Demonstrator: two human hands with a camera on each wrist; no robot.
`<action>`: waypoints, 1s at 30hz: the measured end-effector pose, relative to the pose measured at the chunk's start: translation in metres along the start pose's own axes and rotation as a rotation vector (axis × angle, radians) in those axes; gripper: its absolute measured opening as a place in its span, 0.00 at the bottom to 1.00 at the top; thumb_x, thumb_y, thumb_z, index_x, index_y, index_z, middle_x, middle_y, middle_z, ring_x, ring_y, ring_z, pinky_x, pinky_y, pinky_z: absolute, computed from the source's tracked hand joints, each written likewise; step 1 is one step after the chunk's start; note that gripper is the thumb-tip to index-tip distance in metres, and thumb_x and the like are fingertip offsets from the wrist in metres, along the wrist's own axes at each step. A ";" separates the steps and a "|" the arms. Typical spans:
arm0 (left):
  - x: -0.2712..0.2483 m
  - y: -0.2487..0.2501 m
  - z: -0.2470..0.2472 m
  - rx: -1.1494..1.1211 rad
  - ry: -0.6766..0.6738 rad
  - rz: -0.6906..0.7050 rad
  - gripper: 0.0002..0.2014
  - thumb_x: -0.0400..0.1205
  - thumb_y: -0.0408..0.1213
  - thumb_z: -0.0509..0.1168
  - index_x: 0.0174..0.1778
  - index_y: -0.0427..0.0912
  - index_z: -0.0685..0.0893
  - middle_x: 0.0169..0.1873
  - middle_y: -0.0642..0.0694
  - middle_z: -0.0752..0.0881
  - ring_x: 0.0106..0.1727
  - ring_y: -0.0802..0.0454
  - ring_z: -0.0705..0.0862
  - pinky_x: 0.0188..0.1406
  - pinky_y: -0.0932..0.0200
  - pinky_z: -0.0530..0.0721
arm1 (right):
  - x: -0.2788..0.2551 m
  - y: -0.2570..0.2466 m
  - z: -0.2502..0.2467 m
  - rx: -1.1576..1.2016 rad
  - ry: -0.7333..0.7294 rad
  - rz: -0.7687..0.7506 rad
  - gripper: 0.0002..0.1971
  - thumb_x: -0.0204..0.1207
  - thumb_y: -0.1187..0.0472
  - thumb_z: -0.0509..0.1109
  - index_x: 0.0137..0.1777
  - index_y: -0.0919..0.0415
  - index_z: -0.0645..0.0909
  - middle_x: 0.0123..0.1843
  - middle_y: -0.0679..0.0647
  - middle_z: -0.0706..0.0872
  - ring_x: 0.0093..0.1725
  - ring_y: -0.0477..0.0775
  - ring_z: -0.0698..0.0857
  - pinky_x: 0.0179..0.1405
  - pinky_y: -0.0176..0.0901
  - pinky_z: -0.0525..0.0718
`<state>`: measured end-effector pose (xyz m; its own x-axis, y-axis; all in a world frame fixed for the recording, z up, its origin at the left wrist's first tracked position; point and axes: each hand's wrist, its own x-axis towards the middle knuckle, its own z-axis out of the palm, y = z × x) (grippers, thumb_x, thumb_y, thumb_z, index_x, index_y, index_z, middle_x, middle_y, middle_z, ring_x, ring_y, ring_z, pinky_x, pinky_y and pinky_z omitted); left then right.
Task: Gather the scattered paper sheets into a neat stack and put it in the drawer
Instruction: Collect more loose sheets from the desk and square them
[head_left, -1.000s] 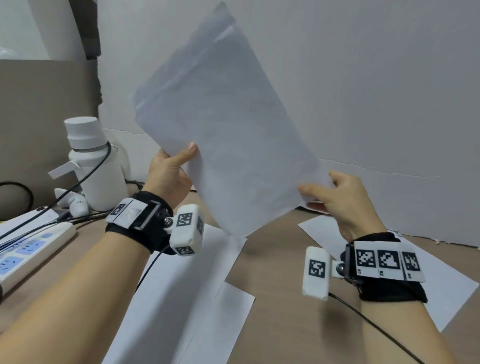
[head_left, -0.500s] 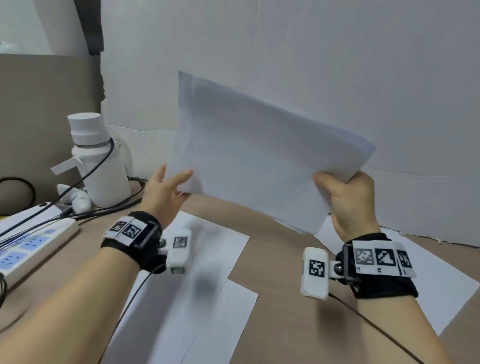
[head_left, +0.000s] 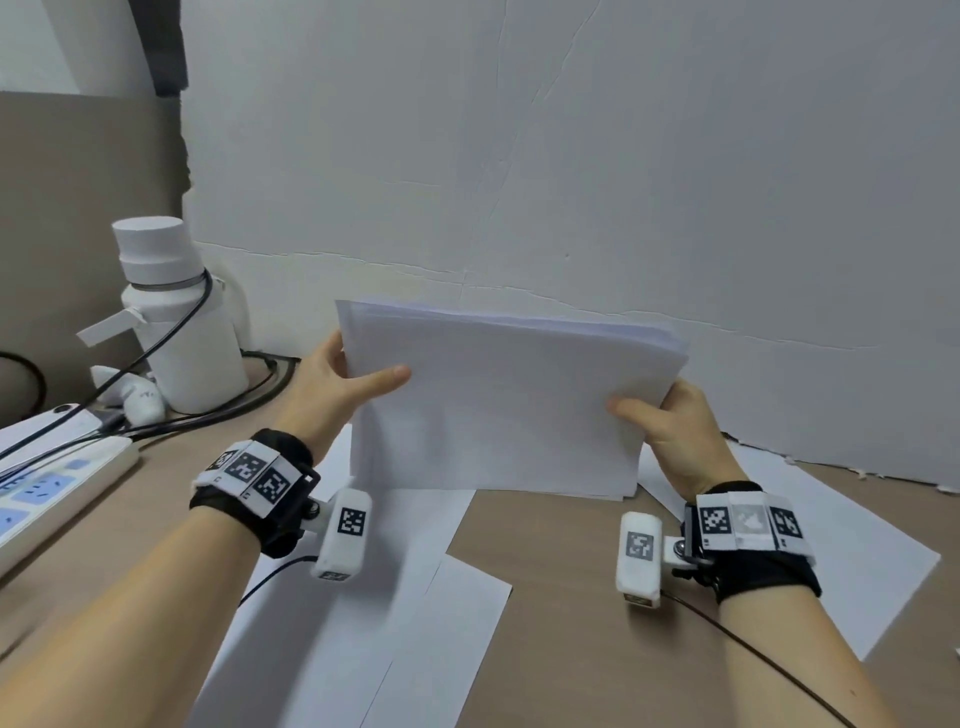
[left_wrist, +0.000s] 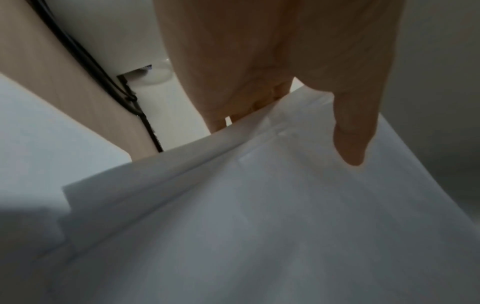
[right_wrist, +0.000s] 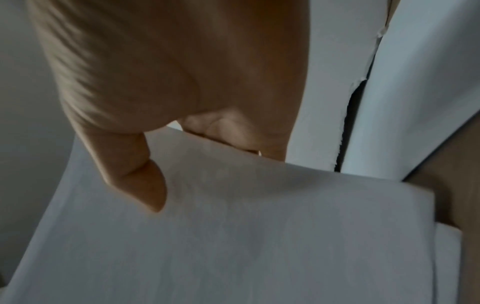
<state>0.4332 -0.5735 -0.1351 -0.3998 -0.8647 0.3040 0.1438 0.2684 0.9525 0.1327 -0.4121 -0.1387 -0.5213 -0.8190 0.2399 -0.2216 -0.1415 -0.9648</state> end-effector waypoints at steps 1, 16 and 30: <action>-0.001 -0.002 0.004 0.012 -0.009 -0.003 0.32 0.71 0.31 0.82 0.71 0.41 0.81 0.61 0.46 0.91 0.63 0.47 0.89 0.61 0.51 0.88 | -0.001 -0.001 0.003 -0.012 0.007 -0.005 0.12 0.74 0.74 0.72 0.57 0.64 0.86 0.53 0.56 0.92 0.53 0.55 0.90 0.52 0.50 0.88; 0.013 -0.007 0.036 0.064 0.270 0.138 0.25 0.72 0.32 0.74 0.64 0.46 0.76 0.58 0.46 0.88 0.58 0.50 0.89 0.61 0.40 0.88 | -0.001 -0.028 0.030 -0.027 0.254 -0.140 0.14 0.76 0.67 0.70 0.60 0.57 0.78 0.49 0.50 0.89 0.44 0.43 0.89 0.45 0.45 0.88; 0.016 0.004 0.015 0.565 0.172 0.398 0.32 0.72 0.47 0.79 0.73 0.59 0.78 0.63 0.49 0.75 0.64 0.60 0.76 0.66 0.45 0.82 | -0.008 -0.033 0.023 -0.504 0.284 -0.368 0.31 0.73 0.66 0.68 0.76 0.46 0.74 0.66 0.49 0.77 0.56 0.34 0.74 0.57 0.12 0.65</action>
<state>0.4137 -0.5802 -0.1261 -0.2592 -0.6974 0.6682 -0.2606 0.7167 0.6469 0.1632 -0.4137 -0.1117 -0.5194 -0.5800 0.6276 -0.7464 -0.0496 -0.6636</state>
